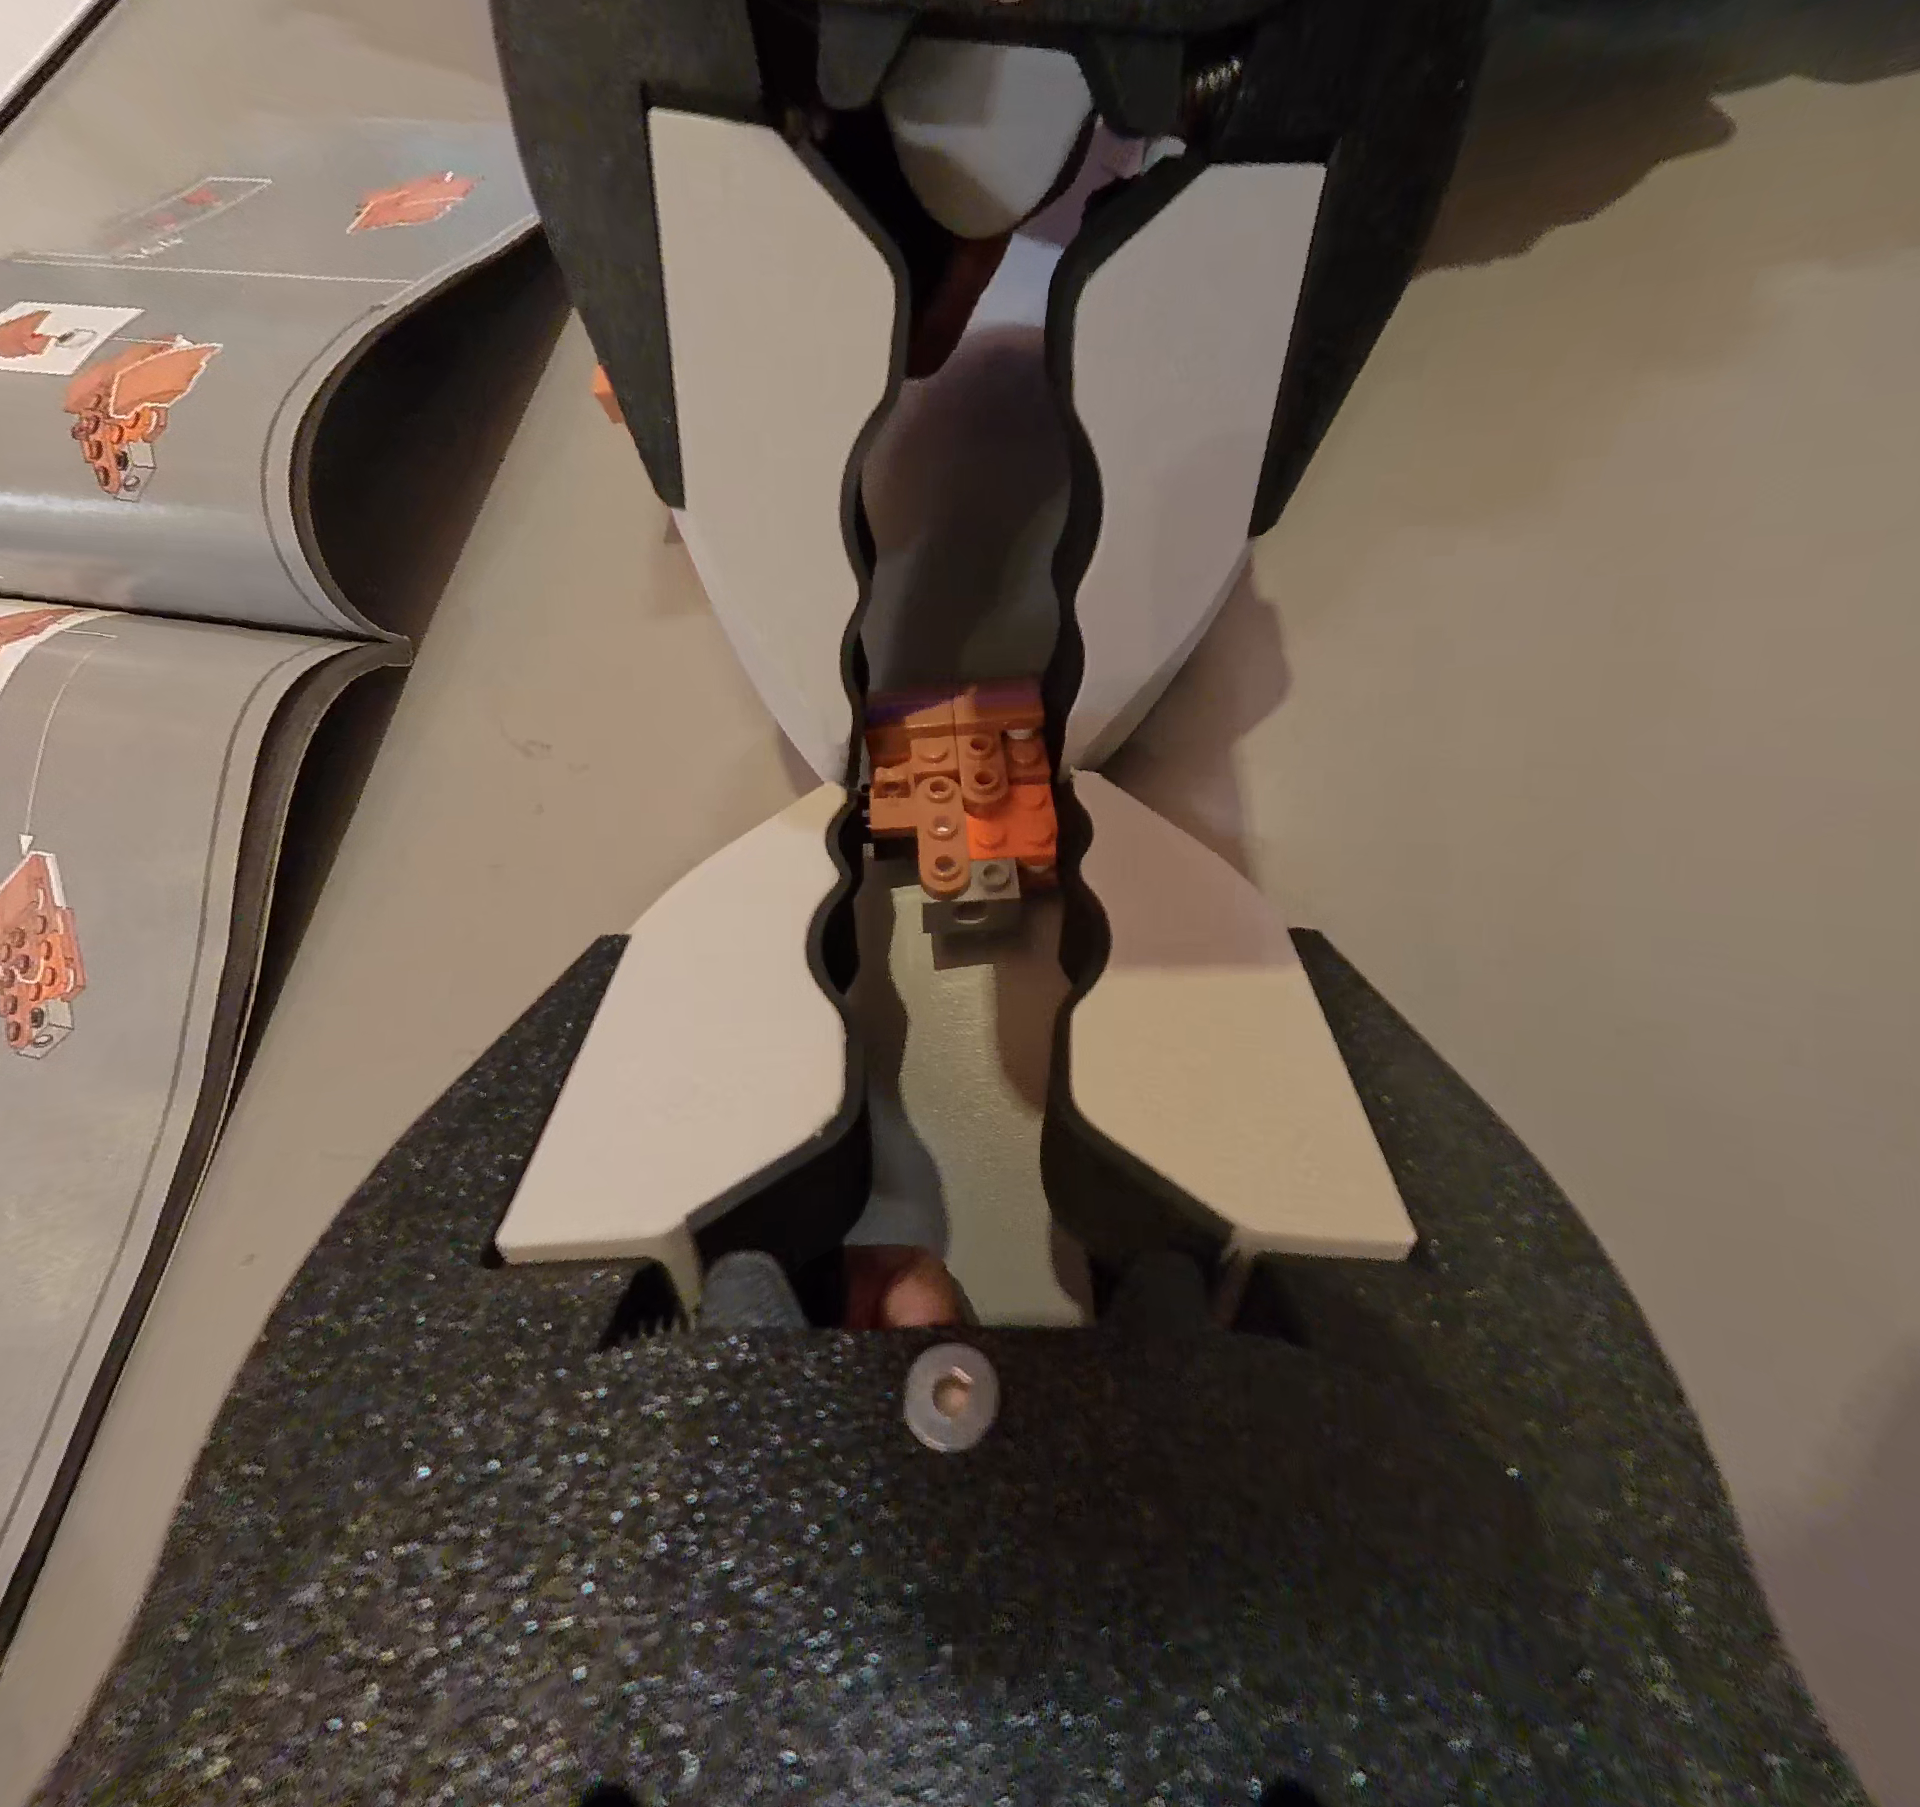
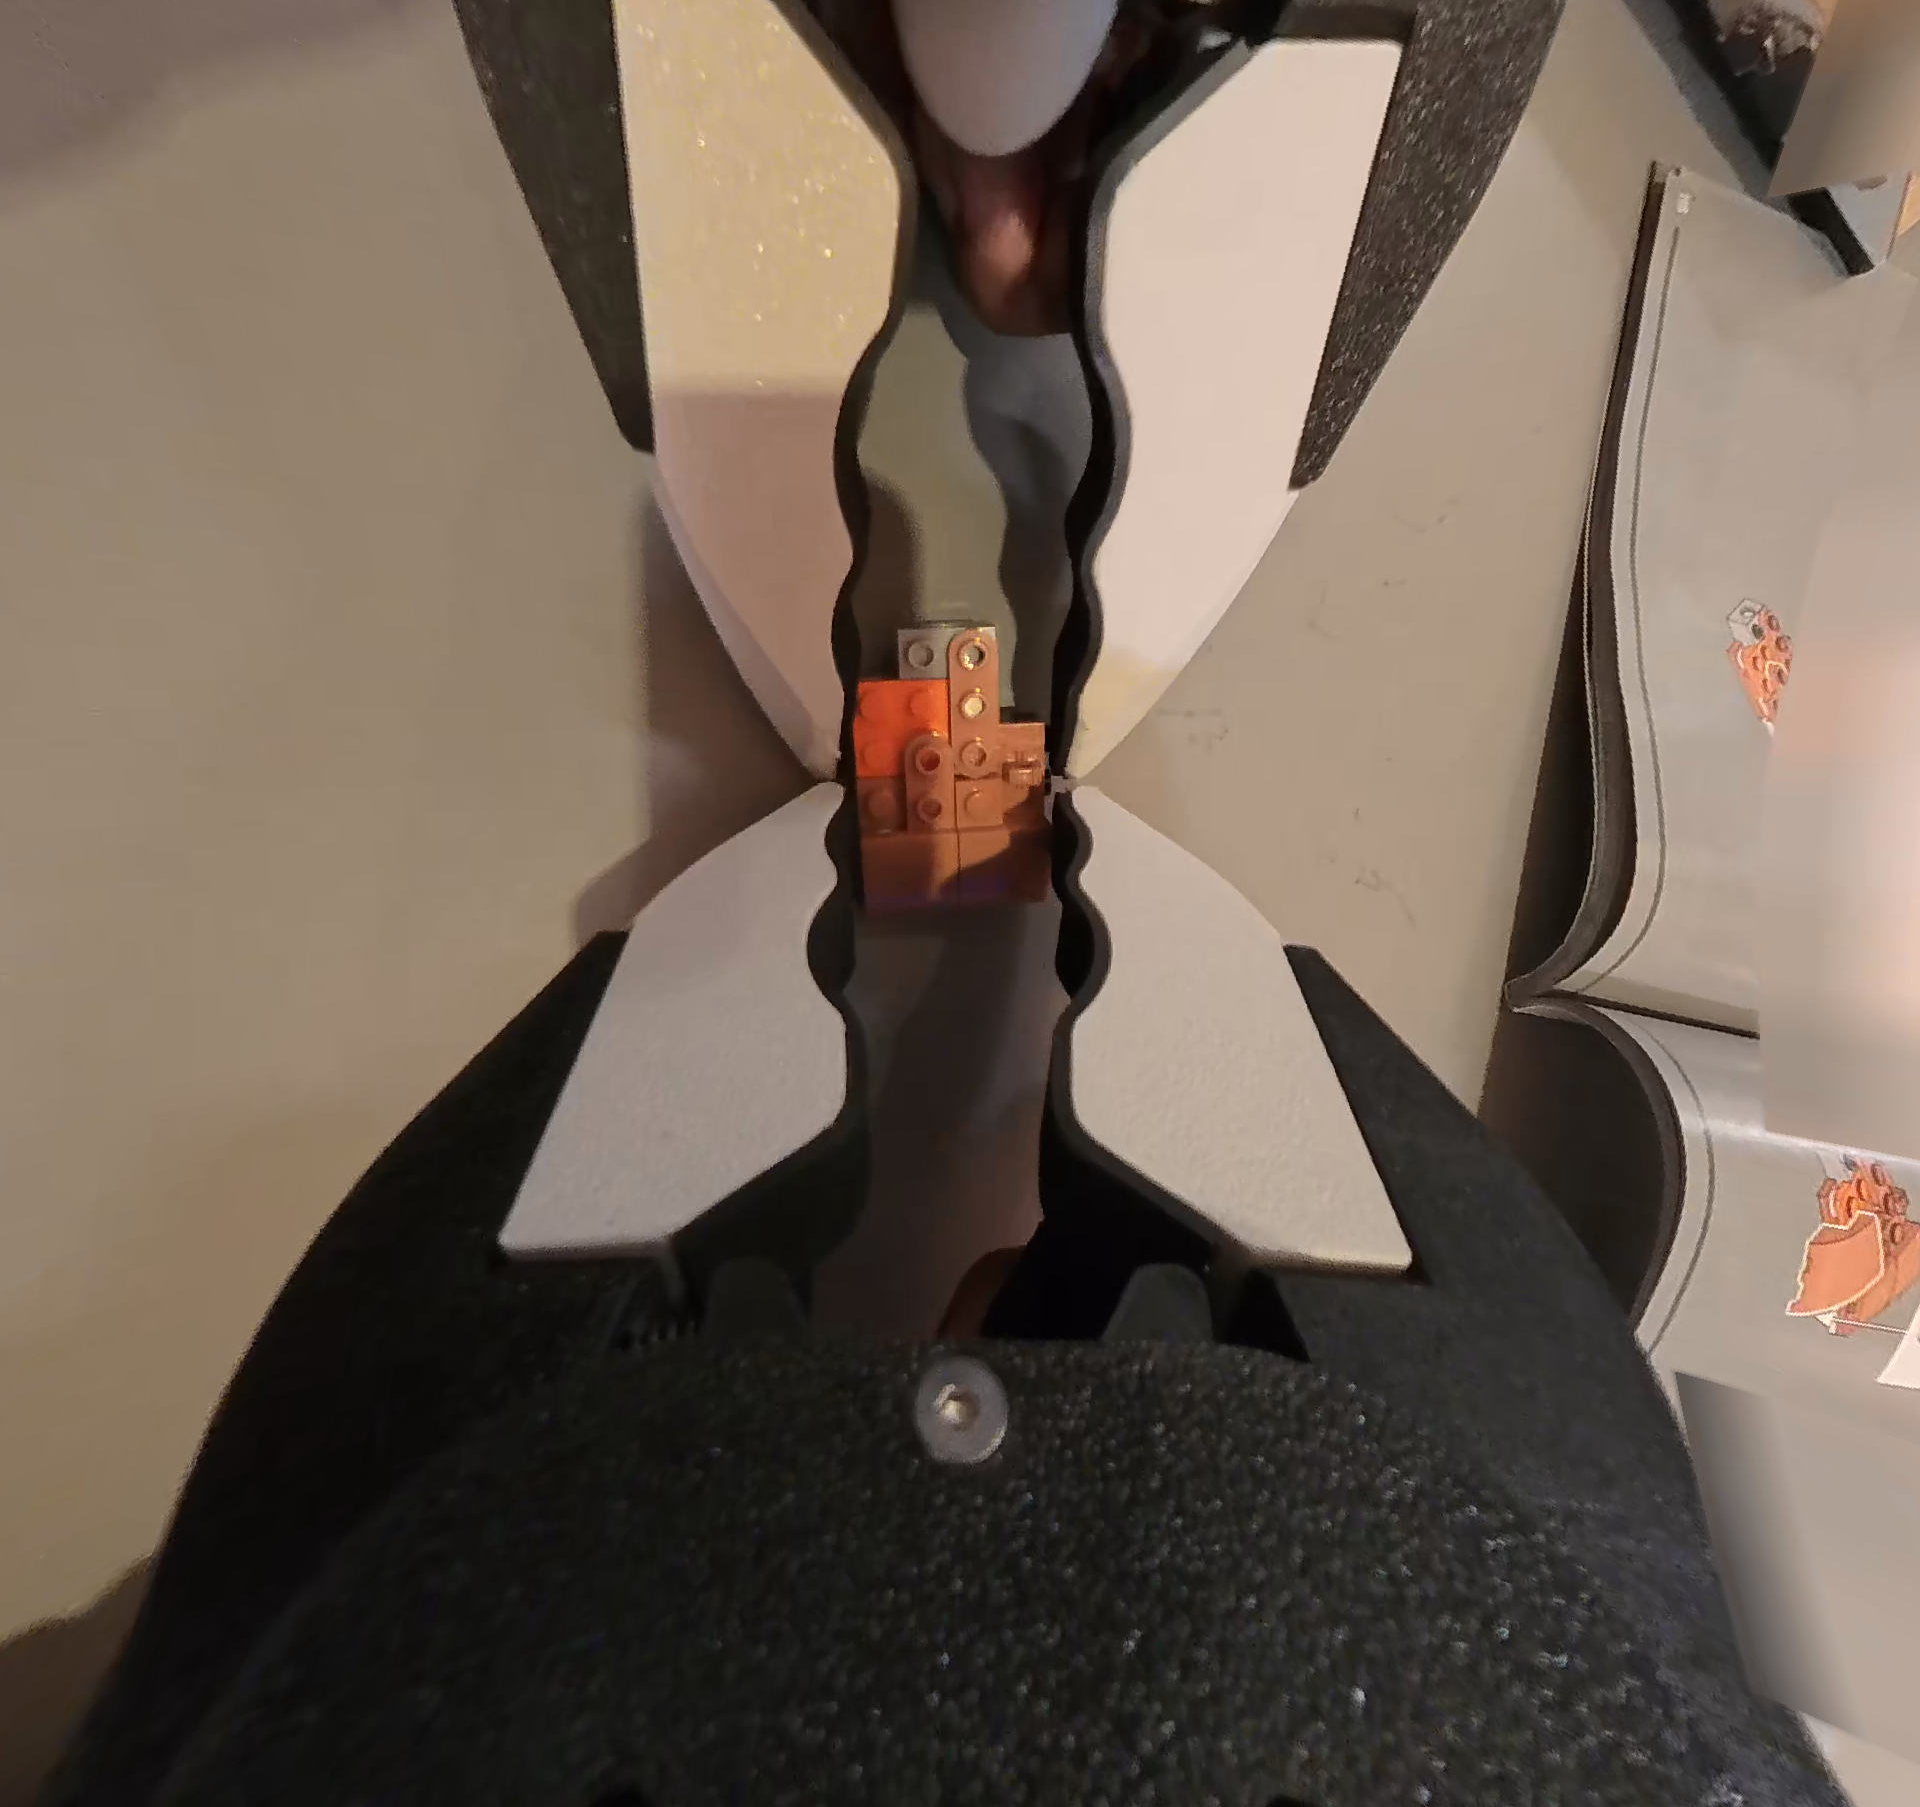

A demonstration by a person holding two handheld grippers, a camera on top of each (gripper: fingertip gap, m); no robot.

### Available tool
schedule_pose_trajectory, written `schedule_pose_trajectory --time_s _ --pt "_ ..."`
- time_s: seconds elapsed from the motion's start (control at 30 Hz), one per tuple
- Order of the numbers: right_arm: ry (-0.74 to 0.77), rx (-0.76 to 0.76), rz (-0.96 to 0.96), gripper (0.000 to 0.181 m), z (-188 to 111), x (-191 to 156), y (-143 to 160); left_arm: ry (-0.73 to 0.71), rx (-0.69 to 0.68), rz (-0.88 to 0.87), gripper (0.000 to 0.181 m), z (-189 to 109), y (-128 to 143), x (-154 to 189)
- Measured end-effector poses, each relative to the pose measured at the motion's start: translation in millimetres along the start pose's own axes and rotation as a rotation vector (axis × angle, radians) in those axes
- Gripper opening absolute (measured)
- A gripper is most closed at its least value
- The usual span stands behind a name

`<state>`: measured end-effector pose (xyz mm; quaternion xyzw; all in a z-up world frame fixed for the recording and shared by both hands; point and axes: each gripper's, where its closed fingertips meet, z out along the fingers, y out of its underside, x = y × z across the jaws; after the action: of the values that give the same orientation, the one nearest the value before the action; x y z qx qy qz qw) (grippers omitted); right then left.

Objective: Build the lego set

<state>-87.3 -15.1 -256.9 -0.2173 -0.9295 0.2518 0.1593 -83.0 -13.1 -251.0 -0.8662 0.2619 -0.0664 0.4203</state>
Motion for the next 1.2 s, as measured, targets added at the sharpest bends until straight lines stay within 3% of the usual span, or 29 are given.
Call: schedule_pose_trajectory --time_s 0.4,0.6,0.93,1.2 --pt "-0.020 -0.026 0.030 0.035 1 0 0 -0.093 0.015 0.001 0.033 -5 1 -3" --pt "-0.027 -0.029 0.037 0.035 1 0 0 -0.018 0.044 -0.044 0.034 -16 4 0" --pt "-0.030 -0.027 0.029 0.035 2 -1 -2 0.002 -0.034 -0.048 0.042 -22 19 0" --pt "-0.027 -0.050 0.056 0.035 1 -5 -1 0.045 -0.082 0.034 0.050 -33 29 3"
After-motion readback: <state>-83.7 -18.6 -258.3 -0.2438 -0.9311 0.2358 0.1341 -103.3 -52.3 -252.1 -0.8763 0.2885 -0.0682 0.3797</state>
